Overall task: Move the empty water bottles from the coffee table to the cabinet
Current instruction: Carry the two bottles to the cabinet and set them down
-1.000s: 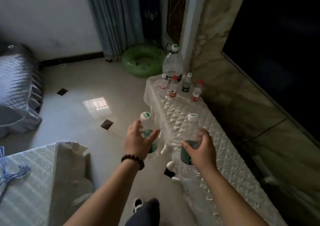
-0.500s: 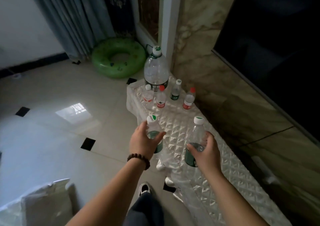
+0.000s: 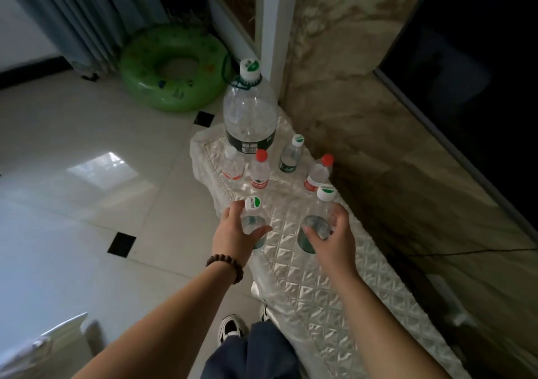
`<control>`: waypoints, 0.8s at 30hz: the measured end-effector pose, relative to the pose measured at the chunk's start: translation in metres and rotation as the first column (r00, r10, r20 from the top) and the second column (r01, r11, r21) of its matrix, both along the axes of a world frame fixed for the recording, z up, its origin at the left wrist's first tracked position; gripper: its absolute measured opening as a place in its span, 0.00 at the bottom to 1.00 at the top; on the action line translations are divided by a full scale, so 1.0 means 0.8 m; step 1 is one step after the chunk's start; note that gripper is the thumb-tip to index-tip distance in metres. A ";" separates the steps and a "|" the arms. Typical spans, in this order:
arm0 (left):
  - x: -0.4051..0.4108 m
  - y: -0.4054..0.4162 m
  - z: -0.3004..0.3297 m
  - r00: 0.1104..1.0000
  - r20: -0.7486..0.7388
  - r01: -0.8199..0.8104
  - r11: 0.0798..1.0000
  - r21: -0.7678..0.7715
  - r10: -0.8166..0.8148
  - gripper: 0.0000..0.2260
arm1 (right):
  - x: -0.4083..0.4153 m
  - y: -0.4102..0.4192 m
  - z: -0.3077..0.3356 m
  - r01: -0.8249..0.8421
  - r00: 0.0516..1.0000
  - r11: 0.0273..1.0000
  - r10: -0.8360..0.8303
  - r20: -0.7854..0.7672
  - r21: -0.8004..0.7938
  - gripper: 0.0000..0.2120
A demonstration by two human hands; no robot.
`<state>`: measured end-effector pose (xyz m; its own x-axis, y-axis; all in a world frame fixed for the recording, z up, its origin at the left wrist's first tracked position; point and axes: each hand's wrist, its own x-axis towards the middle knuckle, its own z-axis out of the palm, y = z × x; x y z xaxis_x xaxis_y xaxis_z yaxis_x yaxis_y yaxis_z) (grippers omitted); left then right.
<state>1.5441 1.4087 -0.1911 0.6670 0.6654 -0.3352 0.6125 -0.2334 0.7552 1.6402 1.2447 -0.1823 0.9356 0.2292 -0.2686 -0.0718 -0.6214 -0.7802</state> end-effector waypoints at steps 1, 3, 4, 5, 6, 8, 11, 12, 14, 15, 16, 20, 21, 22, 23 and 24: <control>0.010 0.001 -0.012 1.000 0.004 -0.010 1.000 -0.015 0.010 0.27 | 0.013 0.006 -0.011 -0.004 1.000 1.000 0.004 0.001 0.002 0.37; 0.028 0.002 -0.035 0.999 0.017 -0.026 0.999 -0.047 0.027 0.27 | 0.036 0.018 -0.032 -0.017 1.000 1.000 0.017 0.022 0.010 0.36; 0.038 0.002 -0.047 0.999 0.018 -0.028 0.998 -0.053 0.029 0.27 | 0.047 0.024 -0.042 -0.030 0.999 0.999 0.030 0.035 0.015 0.35; 0.047 0.003 -0.059 1.000 0.014 -0.026 0.998 -0.052 0.026 0.27 | 0.057 0.030 -0.051 -0.045 0.998 0.999 0.044 0.040 0.017 0.35; 0.056 0.003 -0.069 1.000 0.008 -0.019 0.999 -0.040 0.020 0.27 | 0.066 0.037 -0.061 -0.059 0.998 0.998 0.058 0.038 0.017 0.35; 0.073 0.005 -0.089 1.000 -0.005 -0.012 1.000 -0.005 0.012 0.26 | 0.083 0.049 -0.083 -0.078 0.996 0.997 0.077 0.035 0.013 0.35; 0.097 0.007 -0.113 0.999 -0.003 -0.040 0.999 0.012 0.040 0.26 | 0.107 0.066 -0.118 -0.112 0.993 0.993 0.113 0.036 -0.030 0.37; 0.103 0.008 -0.120 0.999 -0.002 -0.047 0.999 0.018 0.047 0.26 | 0.114 0.071 -0.127 -0.137 0.989 0.990 0.139 0.046 -0.045 0.37; 0.111 0.009 -0.135 0.999 -0.010 -0.053 0.999 0.013 0.053 0.26 | 0.126 0.080 -0.141 -0.182 0.981 0.981 0.186 0.062 -0.072 0.36; 0.112 0.008 -0.140 0.999 -0.021 -0.049 0.999 0.004 0.049 0.26 | 0.131 0.084 -0.148 -0.202 0.976 0.975 0.208 0.063 -0.088 0.36; 0.112 0.007 -0.144 0.999 -0.034 -0.037 0.999 -0.002 0.037 0.26 | 0.135 0.087 -0.154 -0.226 0.970 0.968 0.233 0.063 -0.107 0.36; 0.111 0.002 -0.150 0.998 -0.055 0.012 1.000 0.018 -0.011 0.27 | 0.143 0.093 -0.178 -0.317 0.943 0.928 0.330 0.036 -0.195 0.37; 0.111 0.002 -0.150 0.998 -0.055 0.016 1.000 0.023 -0.015 0.27 | 0.144 0.093 -0.181 -0.328 0.940 0.923 0.339 0.024 -0.200 0.38; 0.112 0.002 -0.150 0.998 -0.058 0.020 0.999 0.026 -0.018 0.27 | 0.144 0.095 -0.184 -0.335 0.939 0.922 0.344 0.016 -0.197 0.38; 0.112 0.003 -0.150 0.998 -0.063 0.024 0.999 0.029 -0.023 0.27 | 0.144 0.097 -0.186 -0.337 0.938 0.922 0.345 0.010 -0.193 0.38; 0.112 0.004 -0.150 0.997 -0.072 0.030 0.999 0.035 -0.027 0.28 | 0.144 0.099 -0.187 -0.333 0.940 0.924 0.341 0.006 -0.188 0.38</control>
